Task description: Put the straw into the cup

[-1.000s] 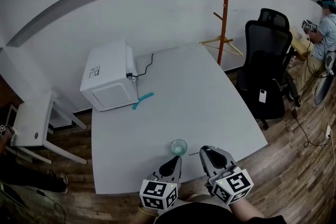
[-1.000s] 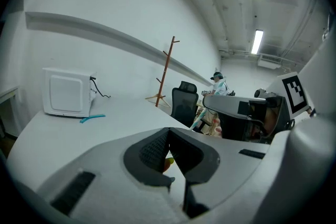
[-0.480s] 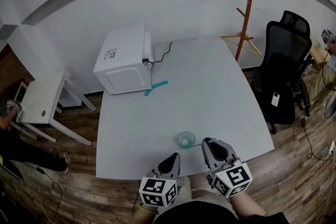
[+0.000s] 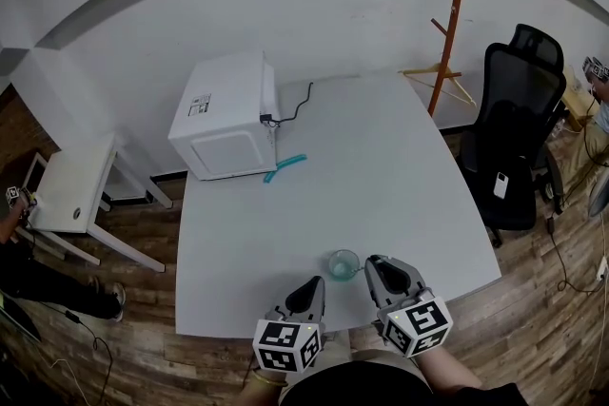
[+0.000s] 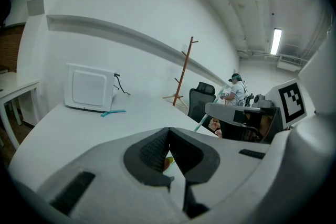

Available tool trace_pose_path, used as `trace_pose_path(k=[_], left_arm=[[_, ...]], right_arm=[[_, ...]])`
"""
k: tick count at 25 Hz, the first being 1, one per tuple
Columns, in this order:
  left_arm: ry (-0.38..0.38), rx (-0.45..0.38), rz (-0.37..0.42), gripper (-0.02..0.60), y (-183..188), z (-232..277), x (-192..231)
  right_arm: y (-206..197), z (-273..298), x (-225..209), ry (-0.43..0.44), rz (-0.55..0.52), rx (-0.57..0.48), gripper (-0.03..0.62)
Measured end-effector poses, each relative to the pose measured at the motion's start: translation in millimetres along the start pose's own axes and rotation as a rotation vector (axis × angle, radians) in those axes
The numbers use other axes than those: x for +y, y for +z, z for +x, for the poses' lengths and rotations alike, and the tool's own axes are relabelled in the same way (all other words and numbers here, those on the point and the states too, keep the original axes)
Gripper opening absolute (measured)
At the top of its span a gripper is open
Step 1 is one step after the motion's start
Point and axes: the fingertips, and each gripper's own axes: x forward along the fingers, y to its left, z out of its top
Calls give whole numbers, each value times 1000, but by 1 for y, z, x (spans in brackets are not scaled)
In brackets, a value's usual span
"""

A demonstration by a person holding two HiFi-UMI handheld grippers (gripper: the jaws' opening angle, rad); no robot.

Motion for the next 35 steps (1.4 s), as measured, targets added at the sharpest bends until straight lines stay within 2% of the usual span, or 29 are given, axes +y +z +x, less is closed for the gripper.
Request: trace_pose_path(k=[9,35], left_arm=[[-19,19,-4,14,4,25,15],[19,94,-39,14,-12,76,48]], right_arm=[[-14,20,-11,-26,9,33,41],[-76,59,-36,-31,52,204,41]])
